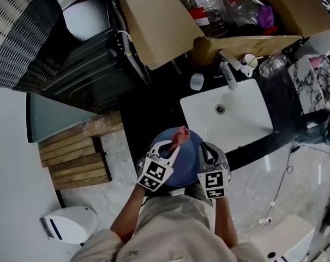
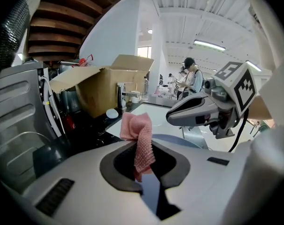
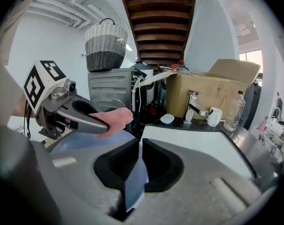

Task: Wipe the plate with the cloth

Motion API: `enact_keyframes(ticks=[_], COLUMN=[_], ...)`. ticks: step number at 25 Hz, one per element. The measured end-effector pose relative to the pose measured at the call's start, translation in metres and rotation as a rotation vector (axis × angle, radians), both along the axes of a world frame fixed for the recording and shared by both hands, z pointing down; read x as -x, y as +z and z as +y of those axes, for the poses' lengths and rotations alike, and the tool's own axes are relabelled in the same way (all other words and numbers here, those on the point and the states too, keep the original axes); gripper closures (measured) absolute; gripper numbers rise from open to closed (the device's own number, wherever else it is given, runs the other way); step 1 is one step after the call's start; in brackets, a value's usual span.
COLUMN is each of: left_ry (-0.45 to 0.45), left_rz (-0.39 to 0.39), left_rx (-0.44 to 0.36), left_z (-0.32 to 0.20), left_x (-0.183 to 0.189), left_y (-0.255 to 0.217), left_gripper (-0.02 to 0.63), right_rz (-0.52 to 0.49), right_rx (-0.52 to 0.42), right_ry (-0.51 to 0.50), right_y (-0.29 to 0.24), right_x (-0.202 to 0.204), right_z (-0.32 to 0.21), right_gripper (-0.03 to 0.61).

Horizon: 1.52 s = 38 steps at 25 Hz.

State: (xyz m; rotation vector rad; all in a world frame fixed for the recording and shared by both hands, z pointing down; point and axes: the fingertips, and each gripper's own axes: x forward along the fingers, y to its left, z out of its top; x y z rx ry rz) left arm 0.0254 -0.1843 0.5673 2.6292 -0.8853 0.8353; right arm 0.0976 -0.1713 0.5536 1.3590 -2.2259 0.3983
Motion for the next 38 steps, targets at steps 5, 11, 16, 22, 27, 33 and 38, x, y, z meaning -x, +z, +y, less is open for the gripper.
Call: enact_keyframes(ticks=[5,11,16,22,27,33,38], left_ry=[-0.005,0.011,0.029,0.039,0.048,0.030,0.009], left_rz=[-0.033,-0.083,-0.125,-0.179,-0.219,-0.241,-0.251], left_rx=[0.029,0.056,0.080,0.111,0.130,0.149,0.162], left_z=[-0.003,-0.007,-0.011,-0.013,-0.014,-0.020,-0.023], left_x=[-0.005,-0.013,-0.020,-0.023,-0.027,-0.029,-0.028], left_y=[0.013,0.028,0.042,0.059,0.068,0.075,0.078], left_gripper=[0.581,0.581,0.581,0.581,0.581,0.581,0.581], right_rz=[0.010,0.009,0.005,0.001,0.008,0.012,0.028], right_rx=[0.028,0.052,0.088,0.126,0.152,0.157,0.172], right_ry=[-0.041,-0.077,-0.110,-0.137,-0.163,-0.186,-0.180], right_y=[0.014,0.028,0.041,0.054,0.063,0.070,0.074], right_x=[-0.002,-0.002,0.002,0.004,0.008,0.013,0.009], right_z=[-0.009,-0.020,-0.026,-0.029,-0.030,-0.033,-0.033], right_gripper=[0.564,0.558,0.542,0.505,0.489,0.488,0.495])
